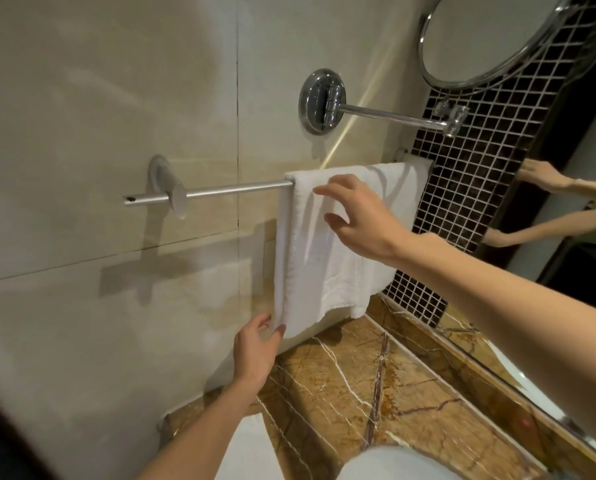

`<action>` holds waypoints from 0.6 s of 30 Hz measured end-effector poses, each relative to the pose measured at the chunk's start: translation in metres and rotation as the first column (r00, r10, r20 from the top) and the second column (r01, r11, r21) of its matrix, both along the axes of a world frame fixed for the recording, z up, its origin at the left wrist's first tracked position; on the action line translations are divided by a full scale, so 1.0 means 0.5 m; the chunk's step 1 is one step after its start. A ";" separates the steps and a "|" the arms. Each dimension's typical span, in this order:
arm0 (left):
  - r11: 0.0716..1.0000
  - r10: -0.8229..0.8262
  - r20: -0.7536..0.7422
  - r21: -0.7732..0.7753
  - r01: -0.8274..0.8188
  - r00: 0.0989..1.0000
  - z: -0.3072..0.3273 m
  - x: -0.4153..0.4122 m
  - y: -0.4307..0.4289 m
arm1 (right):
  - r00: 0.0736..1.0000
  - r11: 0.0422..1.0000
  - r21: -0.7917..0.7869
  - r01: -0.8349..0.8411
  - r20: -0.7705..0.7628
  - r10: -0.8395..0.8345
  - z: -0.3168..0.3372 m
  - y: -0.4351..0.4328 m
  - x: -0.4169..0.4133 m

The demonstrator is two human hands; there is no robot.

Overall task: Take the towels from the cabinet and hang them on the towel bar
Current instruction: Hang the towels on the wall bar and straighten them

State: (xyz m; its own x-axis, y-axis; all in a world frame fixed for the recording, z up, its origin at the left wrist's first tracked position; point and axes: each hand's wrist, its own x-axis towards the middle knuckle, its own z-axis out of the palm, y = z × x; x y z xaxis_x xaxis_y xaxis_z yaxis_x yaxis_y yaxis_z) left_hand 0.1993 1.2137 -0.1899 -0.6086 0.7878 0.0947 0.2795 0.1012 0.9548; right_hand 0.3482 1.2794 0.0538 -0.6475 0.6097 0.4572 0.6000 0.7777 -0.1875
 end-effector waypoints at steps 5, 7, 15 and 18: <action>1.000 -0.008 -0.019 0.026 0.009 1.000 0.010 -0.009 -0.056 | 0.999 0.995 -0.085 0.046 0.020 -0.044 -0.063 -0.050 0.014; 1.000 -0.001 -0.027 0.025 0.001 1.000 0.009 -0.012 -0.083 | 0.998 0.991 -0.125 0.054 0.034 -0.051 -0.093 -0.073 0.017; 1.000 -0.009 0.005 -0.021 0.009 1.000 -0.018 -0.008 -0.197 | 0.992 0.956 -0.278 0.099 0.108 -0.071 -0.221 -0.203 0.049; 0.998 -0.045 0.010 -0.037 0.045 0.999 -0.030 0.002 -0.257 | 0.987 0.947 -0.294 0.131 0.130 -0.097 -0.260 -0.264 0.065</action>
